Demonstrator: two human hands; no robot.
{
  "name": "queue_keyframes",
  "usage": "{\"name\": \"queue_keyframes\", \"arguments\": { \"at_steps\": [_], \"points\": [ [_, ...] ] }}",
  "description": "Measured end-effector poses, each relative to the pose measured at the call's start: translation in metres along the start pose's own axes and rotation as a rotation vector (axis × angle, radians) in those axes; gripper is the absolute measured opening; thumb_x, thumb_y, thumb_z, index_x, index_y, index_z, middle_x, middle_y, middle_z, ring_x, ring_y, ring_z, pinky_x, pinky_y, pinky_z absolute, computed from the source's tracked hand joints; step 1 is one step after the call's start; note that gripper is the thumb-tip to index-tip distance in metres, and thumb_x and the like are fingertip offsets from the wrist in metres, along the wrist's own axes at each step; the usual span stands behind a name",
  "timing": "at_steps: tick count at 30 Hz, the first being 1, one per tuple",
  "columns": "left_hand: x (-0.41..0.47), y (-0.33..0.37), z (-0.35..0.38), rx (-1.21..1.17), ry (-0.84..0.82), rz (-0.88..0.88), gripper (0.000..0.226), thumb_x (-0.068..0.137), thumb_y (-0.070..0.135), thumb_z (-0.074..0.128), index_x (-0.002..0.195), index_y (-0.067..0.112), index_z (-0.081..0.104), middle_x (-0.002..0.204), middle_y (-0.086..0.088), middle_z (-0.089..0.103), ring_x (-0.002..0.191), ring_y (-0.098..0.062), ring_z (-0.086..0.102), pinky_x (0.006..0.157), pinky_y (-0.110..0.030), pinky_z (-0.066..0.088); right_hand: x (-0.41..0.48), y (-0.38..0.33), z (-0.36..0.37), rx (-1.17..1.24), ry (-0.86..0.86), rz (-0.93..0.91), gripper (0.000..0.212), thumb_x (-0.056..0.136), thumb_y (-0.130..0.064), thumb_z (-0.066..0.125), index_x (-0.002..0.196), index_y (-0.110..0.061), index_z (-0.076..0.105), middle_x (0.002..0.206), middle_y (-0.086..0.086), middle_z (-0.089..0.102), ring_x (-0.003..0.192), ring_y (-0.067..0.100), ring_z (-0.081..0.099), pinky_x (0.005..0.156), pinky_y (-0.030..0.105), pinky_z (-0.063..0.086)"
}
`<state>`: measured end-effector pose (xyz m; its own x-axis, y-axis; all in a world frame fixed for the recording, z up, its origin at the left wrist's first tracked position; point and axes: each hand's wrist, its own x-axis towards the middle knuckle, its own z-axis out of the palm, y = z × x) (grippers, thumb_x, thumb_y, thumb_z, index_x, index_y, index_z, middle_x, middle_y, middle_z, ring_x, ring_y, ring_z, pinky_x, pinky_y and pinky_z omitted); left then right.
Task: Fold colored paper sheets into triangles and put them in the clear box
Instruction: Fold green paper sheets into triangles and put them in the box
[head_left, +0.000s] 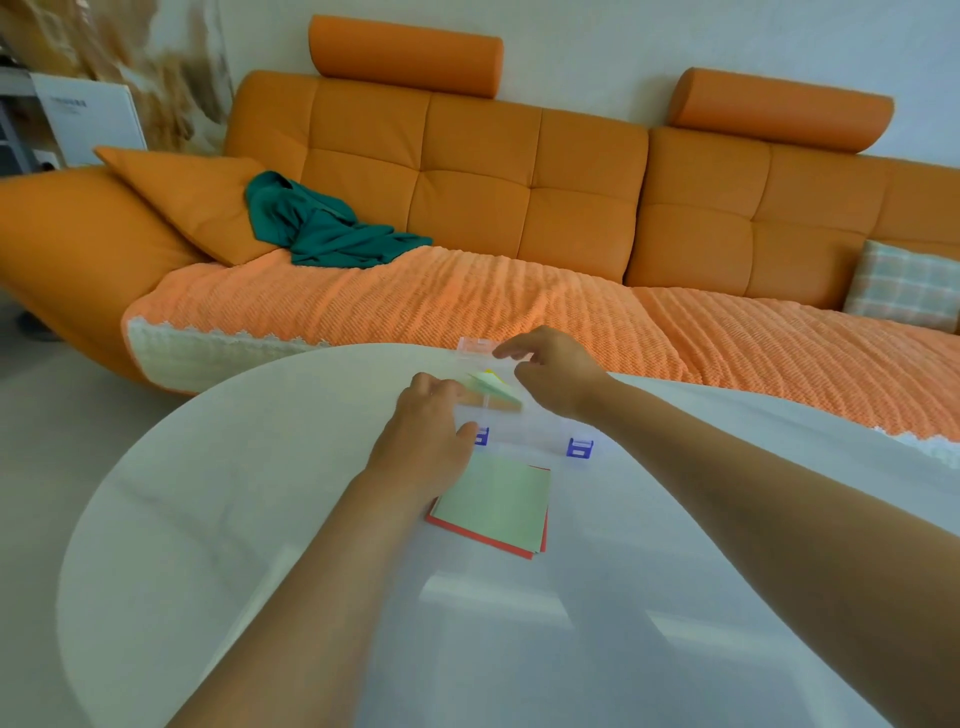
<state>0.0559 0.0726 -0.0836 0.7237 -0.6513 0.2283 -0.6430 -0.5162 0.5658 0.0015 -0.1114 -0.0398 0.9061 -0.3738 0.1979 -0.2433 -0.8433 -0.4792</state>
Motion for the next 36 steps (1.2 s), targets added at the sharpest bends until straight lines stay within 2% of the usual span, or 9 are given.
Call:
{"name": "queue_keyframes", "arguments": {
  "at_steps": [3,5,8,11,13,25,29,32,36],
  "points": [
    [-0.009,0.002,-0.008,0.017,0.040,0.039,0.029,0.096,0.025,0.059,0.124,0.021,0.055,0.125,0.001,0.046,0.119,-0.017,0.049,0.094,-0.035,0.048,-0.030,-0.013,-0.007,0.012,0.044,-0.086,0.032,0.092,-0.011,0.052,0.108,-0.028,0.073,0.109,-0.010,0.061,0.086,0.004,0.055,0.070,0.017,0.040],
    [-0.017,0.001,-0.011,0.001,-0.012,0.076,0.020,0.095,0.024,0.061,0.115,0.025,0.061,0.117,0.005,0.050,0.113,-0.015,0.053,0.093,-0.034,0.048,-0.058,-0.020,-0.006,0.059,-0.047,-0.113,0.026,0.090,-0.011,0.057,0.100,-0.027,0.074,0.105,-0.014,0.065,0.081,0.004,0.058,0.070,0.014,0.042],
    [-0.031,0.001,-0.011,0.039,-0.167,0.137,0.027,0.090,0.033,0.066,0.117,0.030,0.064,0.121,0.011,0.052,0.122,-0.012,0.048,0.102,-0.035,0.043,-0.093,-0.017,0.005,-0.061,-0.253,-0.147,0.024,0.089,-0.024,0.067,0.112,-0.031,0.072,0.116,-0.016,0.063,0.103,0.008,0.060,0.091,0.020,0.045],
    [-0.046,0.001,-0.009,0.088,-0.303,0.169,0.057,0.084,0.050,0.070,0.137,0.032,0.055,0.146,0.014,0.043,0.141,-0.008,0.028,0.116,-0.032,0.028,-0.114,-0.006,0.016,-0.156,-0.361,-0.131,0.053,0.089,-0.042,0.069,0.139,-0.033,0.056,0.147,-0.011,0.048,0.136,0.010,0.042,0.114,0.031,0.033],
    [-0.054,-0.003,-0.007,0.128,-0.345,0.154,0.071,0.085,0.056,0.068,0.147,0.032,0.045,0.156,0.016,0.033,0.147,-0.006,0.019,0.120,-0.030,0.020,-0.125,-0.002,0.019,-0.179,-0.362,-0.092,0.062,0.090,-0.048,0.066,0.147,-0.034,0.047,0.157,-0.011,0.037,0.143,0.011,0.034,0.118,0.033,0.026],
    [-0.053,-0.015,-0.005,0.107,-0.292,0.193,0.044,0.092,0.047,0.062,0.135,0.035,0.059,0.148,0.017,0.047,0.140,-0.008,0.034,0.118,-0.032,0.025,-0.130,0.006,0.033,-0.055,-0.173,-0.075,0.042,0.089,-0.036,0.071,0.130,-0.035,0.064,0.140,-0.010,0.057,0.129,0.009,0.048,0.110,0.021,0.034],
    [-0.049,-0.018,-0.004,0.054,-0.233,0.207,0.031,0.096,0.040,0.060,0.125,0.030,0.066,0.123,0.013,0.064,0.117,-0.010,0.056,0.102,-0.032,0.044,-0.126,0.007,0.035,0.009,-0.125,0.006,0.043,0.093,-0.034,0.065,0.136,-0.036,0.057,0.131,-0.004,0.060,0.121,0.015,0.055,0.105,0.027,0.041],
    [-0.050,-0.016,-0.006,-0.020,-0.200,0.178,0.021,0.097,0.038,0.059,0.115,0.031,0.067,0.105,0.012,0.067,0.097,-0.008,0.060,0.088,-0.034,0.050,-0.126,0.006,0.034,0.061,-0.076,-0.044,0.048,0.097,-0.015,0.056,0.140,-0.035,0.052,0.134,-0.008,0.061,0.121,0.014,0.056,0.104,0.029,0.043],
    [-0.048,-0.019,-0.005,0.020,-0.180,0.174,0.032,0.094,0.048,0.060,0.123,0.034,0.063,0.115,0.011,0.062,0.108,-0.007,0.055,0.094,-0.032,0.047,-0.124,0.007,0.032,-0.005,-0.014,-0.080,0.039,0.093,-0.005,0.053,0.118,-0.028,0.071,0.114,-0.007,0.073,0.103,0.017,0.065,0.089,0.028,0.049]
  ]
}}
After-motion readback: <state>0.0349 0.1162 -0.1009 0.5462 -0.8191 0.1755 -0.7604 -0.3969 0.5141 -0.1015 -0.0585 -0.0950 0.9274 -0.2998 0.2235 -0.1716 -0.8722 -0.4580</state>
